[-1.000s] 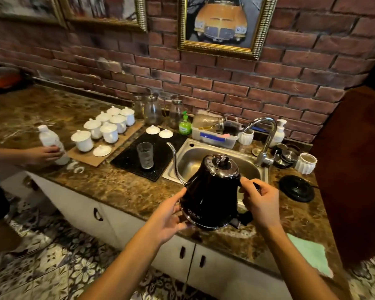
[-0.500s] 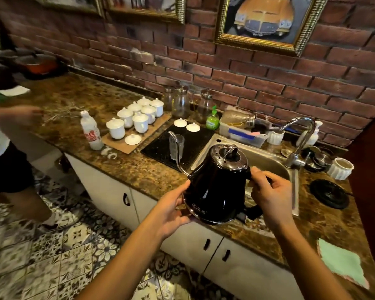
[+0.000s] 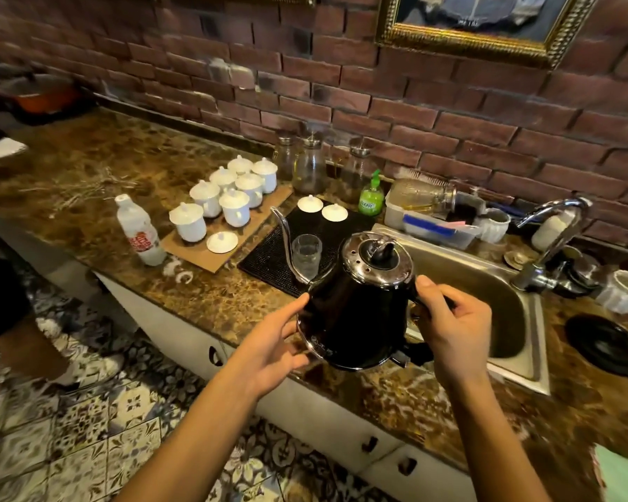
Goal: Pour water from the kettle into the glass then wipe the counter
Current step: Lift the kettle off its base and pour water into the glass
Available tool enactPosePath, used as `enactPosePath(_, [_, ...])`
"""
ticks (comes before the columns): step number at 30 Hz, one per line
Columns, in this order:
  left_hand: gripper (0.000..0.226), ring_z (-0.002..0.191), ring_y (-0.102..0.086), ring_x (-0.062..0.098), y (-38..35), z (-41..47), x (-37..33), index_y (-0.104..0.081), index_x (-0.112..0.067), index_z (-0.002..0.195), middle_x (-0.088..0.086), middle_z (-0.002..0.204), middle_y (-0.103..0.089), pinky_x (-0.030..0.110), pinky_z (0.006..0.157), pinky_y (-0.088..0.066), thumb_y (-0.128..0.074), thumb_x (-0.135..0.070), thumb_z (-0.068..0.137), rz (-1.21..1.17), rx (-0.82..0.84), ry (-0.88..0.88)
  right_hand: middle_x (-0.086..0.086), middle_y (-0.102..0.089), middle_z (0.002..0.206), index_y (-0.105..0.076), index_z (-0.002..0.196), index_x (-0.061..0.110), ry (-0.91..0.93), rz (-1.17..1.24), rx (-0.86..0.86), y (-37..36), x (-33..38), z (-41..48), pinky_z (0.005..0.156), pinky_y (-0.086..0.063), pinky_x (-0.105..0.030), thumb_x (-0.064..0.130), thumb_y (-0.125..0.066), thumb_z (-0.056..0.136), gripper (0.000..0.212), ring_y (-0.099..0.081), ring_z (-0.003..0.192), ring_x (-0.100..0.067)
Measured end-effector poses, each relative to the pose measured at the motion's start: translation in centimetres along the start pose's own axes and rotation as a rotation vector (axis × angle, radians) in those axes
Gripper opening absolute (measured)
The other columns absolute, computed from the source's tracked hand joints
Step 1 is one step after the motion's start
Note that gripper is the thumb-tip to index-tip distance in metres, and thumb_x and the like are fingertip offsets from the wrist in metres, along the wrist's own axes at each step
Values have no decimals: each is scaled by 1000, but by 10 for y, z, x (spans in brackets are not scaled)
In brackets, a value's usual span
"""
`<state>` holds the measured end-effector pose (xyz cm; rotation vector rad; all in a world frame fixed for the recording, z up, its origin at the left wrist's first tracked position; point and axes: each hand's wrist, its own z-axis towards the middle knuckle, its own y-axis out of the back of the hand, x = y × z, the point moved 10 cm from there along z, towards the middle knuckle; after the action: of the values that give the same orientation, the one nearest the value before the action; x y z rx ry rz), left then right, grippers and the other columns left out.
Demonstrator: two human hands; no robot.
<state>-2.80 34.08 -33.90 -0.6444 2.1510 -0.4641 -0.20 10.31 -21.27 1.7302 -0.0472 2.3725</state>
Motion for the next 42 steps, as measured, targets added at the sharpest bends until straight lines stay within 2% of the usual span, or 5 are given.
enactPosePath(5, [35, 112, -62, 35, -3, 30, -27, -83, -13, 96, 9, 92, -73, 60, 113, -40, -87, -30, 65, 14, 26, 27, 5, -46, 48, -58, 60, 2, -28, 11, -45, -18, -11, 26, 46, -28, -18, 42, -64, 93, 52, -37, 48, -14])
enactPosePath(14, [29, 107, -69, 36, -10, 71, -68, -83, -12, 93, 13, 101, -73, 60, 103, -51, -85, -29, 70, 32, 49, 51, -3, -48, 47, -60, 55, 6, -3, -37, -84, -40, -10, 61, 48, -30, -12, 30, -65, 94, 46, -39, 46, -6])
enactPosePath(24, [31, 92, -67, 31, -11, 105, -117, -81, -12, 95, 11, 92, -75, 52, 92, -58, -85, -28, 69, 117, 174, 93, -22, -48, 53, -56, 54, 4, -8, -125, -215, -64, -2, 81, 52, -32, -46, 46, -65, 89, 56, -41, 54, -44])
enactPosePath(32, [47, 99, -67, 32, 3, 127, -171, -74, -11, 111, 12, 101, -74, 56, 103, -52, -83, -31, 69, 255, 290, 161, 12, -48, 51, -63, 56, 22, 3, -120, -356, -113, 7, 77, 51, -28, -33, 54, -67, 92, 49, -38, 50, -12])
enactPosePath(42, [35, 96, -48, 30, 15, 152, -184, -65, -18, 87, 4, 85, -47, 48, 94, -54, -88, -32, 66, 315, 448, 356, 2, -46, 50, -61, 54, 25, -18, -341, -560, -155, 25, 47, 49, -27, -42, 39, -64, 97, 44, -36, 49, -21])
